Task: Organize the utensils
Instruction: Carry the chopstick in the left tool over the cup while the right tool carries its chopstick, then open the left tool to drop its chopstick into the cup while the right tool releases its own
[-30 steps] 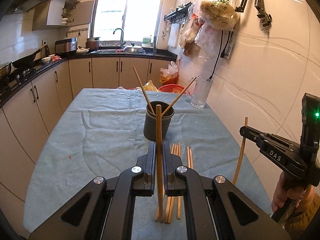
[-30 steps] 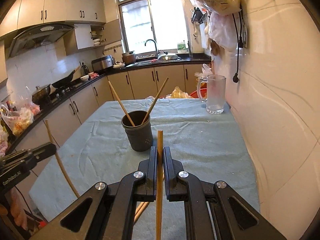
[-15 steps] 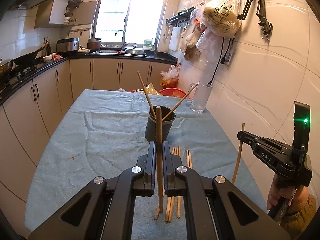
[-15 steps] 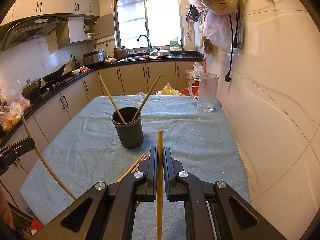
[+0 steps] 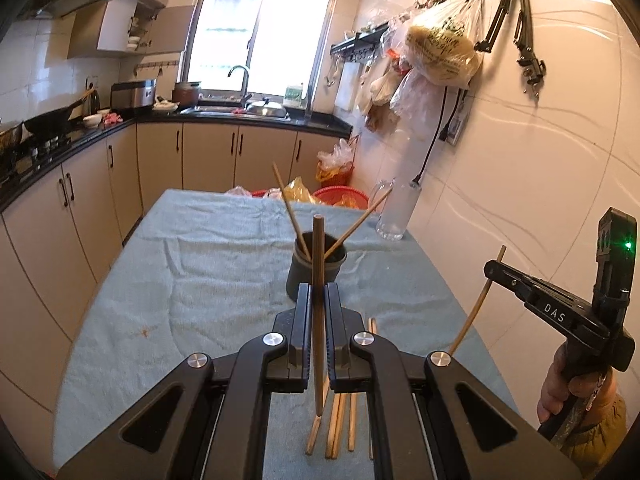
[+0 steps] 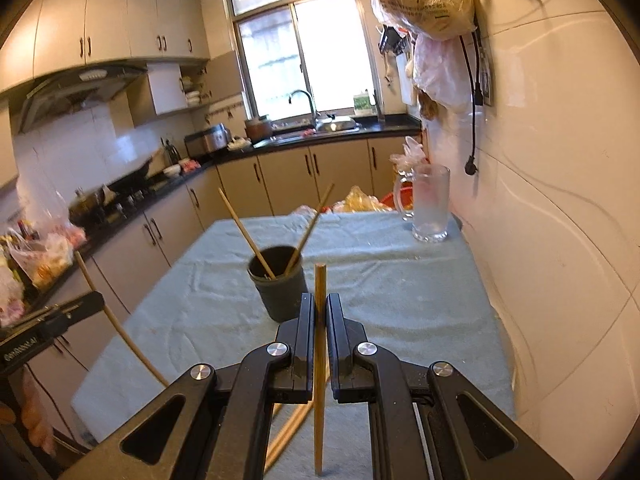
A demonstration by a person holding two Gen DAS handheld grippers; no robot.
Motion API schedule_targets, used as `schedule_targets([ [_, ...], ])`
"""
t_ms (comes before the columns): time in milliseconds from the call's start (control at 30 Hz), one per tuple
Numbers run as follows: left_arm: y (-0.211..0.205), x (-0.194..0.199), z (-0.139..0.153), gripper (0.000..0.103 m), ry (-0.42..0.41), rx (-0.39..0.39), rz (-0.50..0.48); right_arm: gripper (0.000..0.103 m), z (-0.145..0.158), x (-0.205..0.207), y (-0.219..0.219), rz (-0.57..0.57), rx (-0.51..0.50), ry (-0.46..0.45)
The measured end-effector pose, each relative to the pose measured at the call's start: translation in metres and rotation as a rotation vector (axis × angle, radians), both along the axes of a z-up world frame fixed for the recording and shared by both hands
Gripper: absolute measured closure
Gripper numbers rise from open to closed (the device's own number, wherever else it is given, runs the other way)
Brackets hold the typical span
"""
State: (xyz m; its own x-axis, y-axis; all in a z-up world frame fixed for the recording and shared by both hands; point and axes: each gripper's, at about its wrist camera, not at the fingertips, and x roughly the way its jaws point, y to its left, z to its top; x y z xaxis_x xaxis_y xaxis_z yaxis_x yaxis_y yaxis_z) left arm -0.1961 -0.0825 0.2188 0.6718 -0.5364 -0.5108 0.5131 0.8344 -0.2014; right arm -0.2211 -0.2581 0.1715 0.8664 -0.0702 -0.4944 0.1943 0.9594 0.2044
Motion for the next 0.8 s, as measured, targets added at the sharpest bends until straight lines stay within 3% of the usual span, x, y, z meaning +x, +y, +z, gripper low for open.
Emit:
schedule_targets([
  [233, -0.002, 0.023, 0.035, 0.098, -0.045, -0.036, 0.005, 0.097, 0.023, 0.015, -0.014, 0.012, 0.060, -0.076],
  [433, -0.021, 0.055, 0.067, 0.098, -0.126, -0.031, 0.030, 0.097, 0.051, 0.044, -0.030, 0.002, 0.119, -0.206],
  [600, -0.042, 0.091, 0.090, 0.098, -0.156, -0.074, 0.042, 0.097, 0.071, 0.073, -0.035, -0.022, 0.139, -0.292],
  [800, -0.073, 0.135, 0.086, 0.098, -0.142, -0.083, 0.054, 0.097, 0.067, 0.117, -0.044, -0.053, 0.176, -0.324],
])
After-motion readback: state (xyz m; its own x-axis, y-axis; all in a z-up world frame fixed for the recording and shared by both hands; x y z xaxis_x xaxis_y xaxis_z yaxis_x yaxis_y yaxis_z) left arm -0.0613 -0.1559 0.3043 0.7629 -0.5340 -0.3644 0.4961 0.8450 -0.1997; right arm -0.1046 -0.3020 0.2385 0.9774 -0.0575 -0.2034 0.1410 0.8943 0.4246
